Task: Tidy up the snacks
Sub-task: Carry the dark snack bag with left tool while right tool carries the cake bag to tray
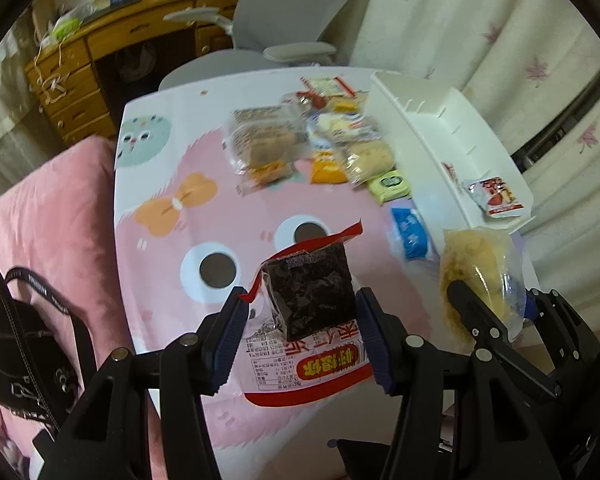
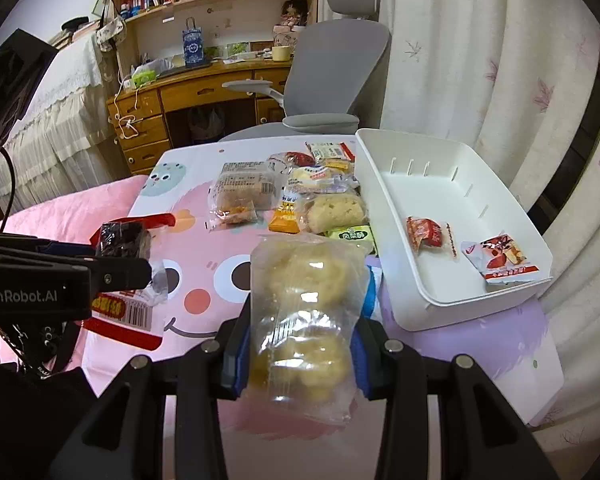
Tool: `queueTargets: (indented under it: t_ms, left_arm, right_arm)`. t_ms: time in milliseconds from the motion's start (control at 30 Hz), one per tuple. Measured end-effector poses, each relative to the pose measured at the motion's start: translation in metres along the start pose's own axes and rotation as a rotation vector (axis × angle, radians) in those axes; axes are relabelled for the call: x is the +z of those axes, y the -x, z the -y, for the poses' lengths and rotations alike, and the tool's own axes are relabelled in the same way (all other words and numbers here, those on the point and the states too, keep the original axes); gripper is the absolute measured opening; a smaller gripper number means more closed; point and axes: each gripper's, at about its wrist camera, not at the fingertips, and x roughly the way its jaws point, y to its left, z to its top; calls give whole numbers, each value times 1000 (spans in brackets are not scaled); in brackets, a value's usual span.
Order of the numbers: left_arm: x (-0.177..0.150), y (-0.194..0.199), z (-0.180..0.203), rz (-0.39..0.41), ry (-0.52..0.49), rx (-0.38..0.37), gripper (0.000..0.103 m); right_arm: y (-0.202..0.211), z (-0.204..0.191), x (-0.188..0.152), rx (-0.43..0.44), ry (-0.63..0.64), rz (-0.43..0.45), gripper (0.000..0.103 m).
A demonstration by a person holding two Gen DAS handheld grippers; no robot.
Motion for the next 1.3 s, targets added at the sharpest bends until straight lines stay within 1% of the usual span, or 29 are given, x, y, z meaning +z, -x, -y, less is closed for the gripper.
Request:
queueTargets:
  t_ms: [300,667,1000,1200,1300]
  left_arm:
    - [14,8,42,40,-37,-16,54]
    - [42,1,116,76,2,4,54]
    - [67,-25,176,101,44,4,54]
    - [77,-45,209,101,73,-12,54]
    - [81,-54,219,99,82,-21,54]
  right_arm:
    - [10,41,5,68,-18,0,41]
    - [8,116,29,151,40,15,41]
    - [-6,180,55,202,130,26,41]
    - [-15,209,60,203,195,16,41]
    - [-19,221,62,200,217,10,41]
